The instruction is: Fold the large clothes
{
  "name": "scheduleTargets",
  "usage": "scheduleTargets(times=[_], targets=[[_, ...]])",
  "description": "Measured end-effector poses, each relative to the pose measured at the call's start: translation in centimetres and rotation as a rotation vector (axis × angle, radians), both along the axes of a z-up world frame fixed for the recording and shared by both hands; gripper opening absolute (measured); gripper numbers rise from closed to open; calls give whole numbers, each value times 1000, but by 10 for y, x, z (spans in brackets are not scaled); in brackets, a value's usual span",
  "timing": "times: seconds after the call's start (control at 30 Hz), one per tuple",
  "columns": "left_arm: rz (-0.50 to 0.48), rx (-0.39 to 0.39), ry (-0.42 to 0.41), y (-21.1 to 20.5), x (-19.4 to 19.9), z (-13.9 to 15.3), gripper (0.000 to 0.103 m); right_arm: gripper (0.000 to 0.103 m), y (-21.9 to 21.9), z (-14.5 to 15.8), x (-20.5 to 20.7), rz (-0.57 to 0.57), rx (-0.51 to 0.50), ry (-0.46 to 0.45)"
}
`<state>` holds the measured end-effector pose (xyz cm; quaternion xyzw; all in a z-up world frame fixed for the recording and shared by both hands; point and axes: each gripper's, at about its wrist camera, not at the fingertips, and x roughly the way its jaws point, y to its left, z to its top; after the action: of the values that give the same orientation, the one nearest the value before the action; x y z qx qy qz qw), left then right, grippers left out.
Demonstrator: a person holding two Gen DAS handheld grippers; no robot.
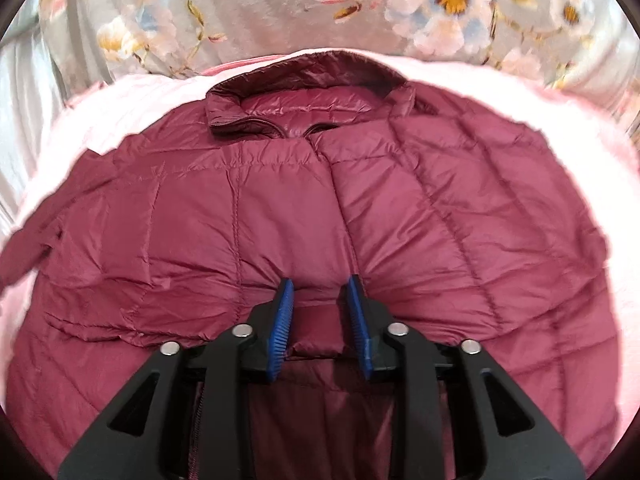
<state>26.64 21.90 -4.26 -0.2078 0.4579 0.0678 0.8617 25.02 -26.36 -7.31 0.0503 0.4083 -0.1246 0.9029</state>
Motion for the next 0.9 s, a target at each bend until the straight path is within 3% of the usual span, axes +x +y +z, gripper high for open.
scheduleTargets(times=[0.07,0.17,0.23,0.33,0.4,0.43,0.47,0.5,0.57,0.73,0.9], targets=[[141,-21,7,62,-4,-1,82,41,11,10,-11,14,-42,-32],[263,-1,13,122,-6,-2,82,46,23,19,-26,33,-39,-61],[311,0,15,145,-4,-7,82,47,28,20,-31,46,-15,-56],[345,-83,35,170,7,-25,82,48,30,17,-35,43,12,-41],[353,-69,24,167,12,-23,82,51,30,12,-36,28,14,-27],[341,-59,19,166,16,-22,81,51,29,8,-36,20,21,-17],[313,-51,5,160,20,-18,61,51,29,6,-36,15,28,-11],[278,-48,-2,152,24,-14,30,51,28,5,-37,10,36,-10],[221,-8,-19,141,30,-2,3,51,28,8,-40,-1,28,-21],[35,68,-153,71,35,58,0,51,29,18,-52,-11,28,-44],[-244,112,-325,-54,23,139,0,52,21,31,-70,-13,47,-76]])
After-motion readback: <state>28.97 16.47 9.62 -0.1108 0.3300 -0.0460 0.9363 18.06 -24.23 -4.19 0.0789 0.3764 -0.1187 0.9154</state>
